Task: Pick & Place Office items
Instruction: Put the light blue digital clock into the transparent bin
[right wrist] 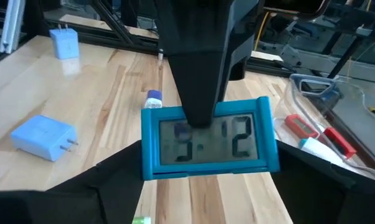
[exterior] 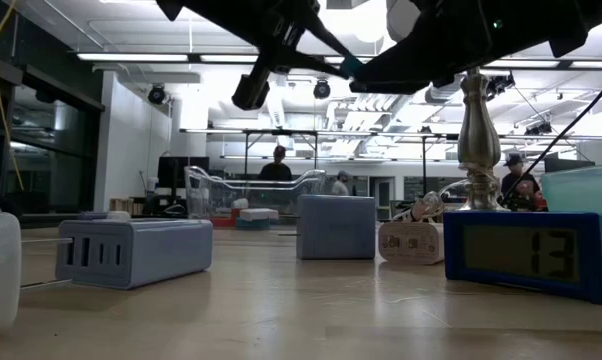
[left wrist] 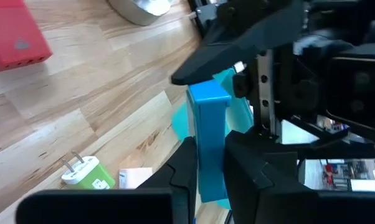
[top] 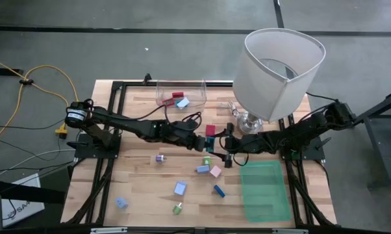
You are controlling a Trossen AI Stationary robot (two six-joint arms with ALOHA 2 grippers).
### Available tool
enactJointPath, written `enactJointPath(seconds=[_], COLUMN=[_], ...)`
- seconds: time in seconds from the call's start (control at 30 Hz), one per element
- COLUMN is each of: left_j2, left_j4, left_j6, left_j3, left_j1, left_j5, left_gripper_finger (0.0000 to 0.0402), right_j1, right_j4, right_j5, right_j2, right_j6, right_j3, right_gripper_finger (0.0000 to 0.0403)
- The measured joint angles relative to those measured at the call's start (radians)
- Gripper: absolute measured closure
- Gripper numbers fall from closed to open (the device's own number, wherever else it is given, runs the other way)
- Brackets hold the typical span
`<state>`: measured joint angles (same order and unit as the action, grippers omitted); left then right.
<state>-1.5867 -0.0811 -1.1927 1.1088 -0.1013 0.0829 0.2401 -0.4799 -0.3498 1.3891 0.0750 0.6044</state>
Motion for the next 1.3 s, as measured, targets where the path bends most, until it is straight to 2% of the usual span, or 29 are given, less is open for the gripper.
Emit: enactJointPath(seconds=[0.13,0.27,0.47,0.93,1.3], left_j2=[0.0,0.0,0.0,0.0,0.0], left_j4=[-0.007,-0.001,0.002,0.005,0.043], left_j6=[0.0,-0.002,-0.005,-0.006,0.027], left_j3=[0.001,0.001,0.001,0.001,0.001], left_j1=[-0.001,-0.001,-0.001,0.0,0.023], left_j5=[-0.001,-0.006,-0.007,0.004,-0.016], left_gripper_finger=[0.0353,0.0353,0.0354,0.0354,0.0354], right_j1=[0.0,-0.001,-0.001,0.0,0.0], right_j4=[0.012,0.013,0.014,0.079,0.154], right_j5=[0.012,0.069,0.072,-0.018,-0.022], right_j2=[0.001,0.0,0.0,0.0,0.0], right_j6=[-0.007,-0.007,-0.005,0.001,-0.027], right_j3=[0.0,0.0,0.0,0.0,0.0], right_gripper_finger=[0.0084,0.0083,0.0082,0.0082,0.0082])
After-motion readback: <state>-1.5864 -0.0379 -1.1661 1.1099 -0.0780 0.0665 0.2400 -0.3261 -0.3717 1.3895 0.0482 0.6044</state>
